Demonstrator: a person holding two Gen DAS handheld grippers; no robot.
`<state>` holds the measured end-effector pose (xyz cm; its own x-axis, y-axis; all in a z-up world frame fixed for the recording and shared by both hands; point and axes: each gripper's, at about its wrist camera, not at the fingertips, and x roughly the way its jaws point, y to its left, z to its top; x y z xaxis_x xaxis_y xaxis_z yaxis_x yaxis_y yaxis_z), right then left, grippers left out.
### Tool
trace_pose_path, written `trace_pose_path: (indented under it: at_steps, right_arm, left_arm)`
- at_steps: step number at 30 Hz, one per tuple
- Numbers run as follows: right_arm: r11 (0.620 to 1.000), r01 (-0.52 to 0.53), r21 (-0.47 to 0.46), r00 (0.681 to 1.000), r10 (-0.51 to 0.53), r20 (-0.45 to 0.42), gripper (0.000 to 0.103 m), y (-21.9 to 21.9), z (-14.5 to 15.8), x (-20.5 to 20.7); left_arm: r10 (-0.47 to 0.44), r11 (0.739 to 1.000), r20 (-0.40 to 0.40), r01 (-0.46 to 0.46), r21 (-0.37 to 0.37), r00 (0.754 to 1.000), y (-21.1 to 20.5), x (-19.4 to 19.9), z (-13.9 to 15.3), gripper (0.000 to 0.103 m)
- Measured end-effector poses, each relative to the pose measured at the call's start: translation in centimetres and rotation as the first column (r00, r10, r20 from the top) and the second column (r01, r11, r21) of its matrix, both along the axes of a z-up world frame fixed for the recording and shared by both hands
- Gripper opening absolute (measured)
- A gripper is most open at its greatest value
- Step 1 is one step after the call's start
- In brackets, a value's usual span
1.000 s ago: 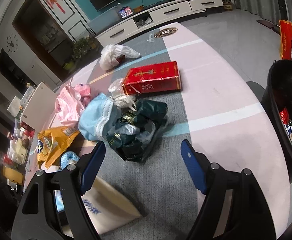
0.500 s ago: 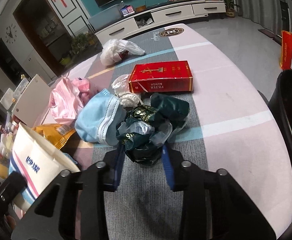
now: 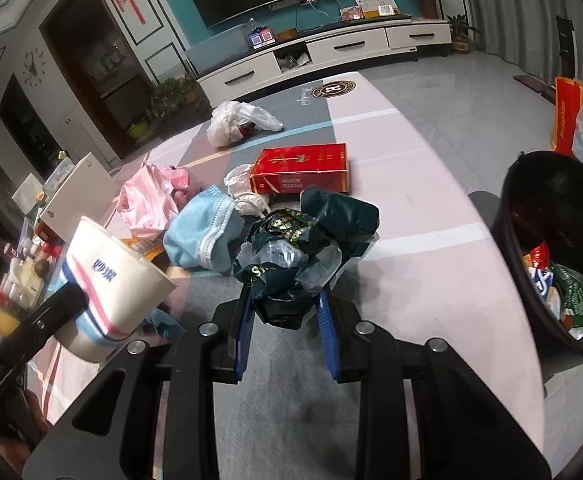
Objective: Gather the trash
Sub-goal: 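Grasp the dark green plastic bag with the right tool while the left tool holds the cup, then carry the cup and bag to the bin and open both tools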
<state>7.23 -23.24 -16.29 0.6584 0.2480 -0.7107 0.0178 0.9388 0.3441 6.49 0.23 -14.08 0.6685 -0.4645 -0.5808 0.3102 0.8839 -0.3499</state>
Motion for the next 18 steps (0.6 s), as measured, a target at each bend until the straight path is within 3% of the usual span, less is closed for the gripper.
trace_pose_path:
  at_steps: [9,18]
  right_arm:
    - [0.999,0.031,-0.045,0.999,-0.029,0.025,0.031,-3.0,0.9,-2.3]
    - [0.99,0.13,-0.062,0.988,-0.124,0.096,0.031,-7.3,2.7,-4.4]
  left_arm:
    - [-0.024,0.999,0.033,0.023,0.036,0.999,-3.1,-1.1,0.0,0.042]
    - [-0.116,0.99,0.07,0.109,0.087,0.991,-9.3,-1.6,1.9,0.042]
